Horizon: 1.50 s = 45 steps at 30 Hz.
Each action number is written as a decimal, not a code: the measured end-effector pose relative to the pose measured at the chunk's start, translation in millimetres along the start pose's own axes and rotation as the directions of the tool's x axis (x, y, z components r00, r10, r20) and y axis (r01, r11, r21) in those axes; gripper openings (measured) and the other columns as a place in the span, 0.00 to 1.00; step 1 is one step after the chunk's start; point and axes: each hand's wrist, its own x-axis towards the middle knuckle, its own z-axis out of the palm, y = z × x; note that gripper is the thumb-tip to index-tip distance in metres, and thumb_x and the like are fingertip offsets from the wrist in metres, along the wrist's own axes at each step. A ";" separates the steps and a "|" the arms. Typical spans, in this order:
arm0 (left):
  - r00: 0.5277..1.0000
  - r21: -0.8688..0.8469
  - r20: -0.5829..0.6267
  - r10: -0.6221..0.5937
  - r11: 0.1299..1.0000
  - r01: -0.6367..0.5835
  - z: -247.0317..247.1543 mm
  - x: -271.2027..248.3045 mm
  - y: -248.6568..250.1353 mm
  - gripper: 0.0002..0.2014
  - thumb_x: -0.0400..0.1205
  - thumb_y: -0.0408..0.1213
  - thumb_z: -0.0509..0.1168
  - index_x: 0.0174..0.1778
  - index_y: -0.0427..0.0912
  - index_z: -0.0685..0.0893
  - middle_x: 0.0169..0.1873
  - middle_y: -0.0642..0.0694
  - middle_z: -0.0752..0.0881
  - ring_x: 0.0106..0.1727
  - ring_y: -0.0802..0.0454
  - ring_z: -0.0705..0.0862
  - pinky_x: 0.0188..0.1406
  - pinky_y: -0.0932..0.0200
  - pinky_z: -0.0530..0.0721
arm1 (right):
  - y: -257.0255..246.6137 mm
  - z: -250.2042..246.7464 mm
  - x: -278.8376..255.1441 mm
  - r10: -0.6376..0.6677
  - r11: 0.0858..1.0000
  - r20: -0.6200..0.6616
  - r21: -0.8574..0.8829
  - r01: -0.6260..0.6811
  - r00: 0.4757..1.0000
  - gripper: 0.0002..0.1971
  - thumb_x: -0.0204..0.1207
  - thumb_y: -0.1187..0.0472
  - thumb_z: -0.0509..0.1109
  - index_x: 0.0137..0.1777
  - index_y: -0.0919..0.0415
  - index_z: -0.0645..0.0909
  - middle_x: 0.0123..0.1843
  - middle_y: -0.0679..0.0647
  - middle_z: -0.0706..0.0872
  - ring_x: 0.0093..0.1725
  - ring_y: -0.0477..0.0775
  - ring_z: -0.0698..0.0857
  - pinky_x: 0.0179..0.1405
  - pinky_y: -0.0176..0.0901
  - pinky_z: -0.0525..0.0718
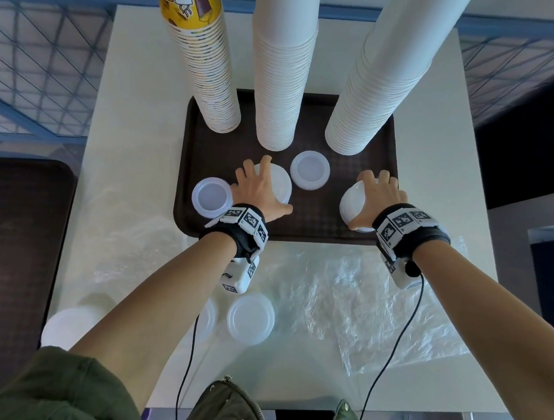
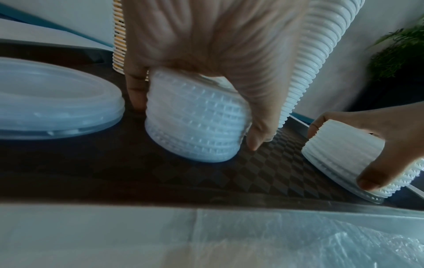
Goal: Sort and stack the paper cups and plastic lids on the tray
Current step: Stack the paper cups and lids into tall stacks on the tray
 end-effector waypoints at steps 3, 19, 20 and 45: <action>1.000 0.015 -0.003 0.010 1.000 -0.010 -2.6 -1.2 0.1 0.55 0.62 0.57 0.77 0.78 0.47 0.51 0.73 0.36 0.62 0.73 0.37 0.64 0.65 0.40 0.71 | 2.2 -3.3 -3.6 -0.013 1.000 -0.012 0.007 0.013 1.000 0.54 0.52 0.48 0.84 0.76 0.51 0.56 0.71 0.61 0.65 0.71 0.64 0.68 0.64 0.61 0.75; 0.985 0.007 -0.064 0.161 0.987 -0.161 -9.0 -14.5 -9.5 0.49 0.69 0.54 0.73 0.80 0.43 0.53 0.76 0.33 0.60 0.76 0.36 0.61 0.71 0.42 0.69 | 20.1 -4.3 -26.5 -0.071 0.973 -0.074 0.216 0.086 0.995 0.46 0.63 0.47 0.80 0.79 0.44 0.58 0.79 0.57 0.60 0.77 0.62 0.63 0.69 0.64 0.71; 0.988 -0.011 -0.049 0.149 0.989 -0.149 -8.4 -13.7 -9.3 0.48 0.70 0.54 0.73 0.80 0.44 0.53 0.75 0.33 0.60 0.75 0.36 0.63 0.69 0.43 0.70 | 19.7 -3.3 -25.0 -0.070 0.972 -0.065 0.218 0.083 0.995 0.44 0.64 0.48 0.79 0.78 0.44 0.59 0.78 0.57 0.62 0.76 0.62 0.65 0.67 0.63 0.72; 0.980 -0.108 -0.121 0.159 0.979 -0.172 -51.3 -35.8 -18.1 0.44 0.76 0.59 0.64 0.81 0.44 0.50 0.79 0.33 0.56 0.81 0.37 0.54 0.78 0.40 0.56 | 8.4 -26.4 -57.0 -0.083 0.969 -0.349 0.189 0.157 0.933 0.55 0.62 0.38 0.76 0.83 0.51 0.48 0.81 0.64 0.58 0.82 0.65 0.52 0.78 0.67 0.47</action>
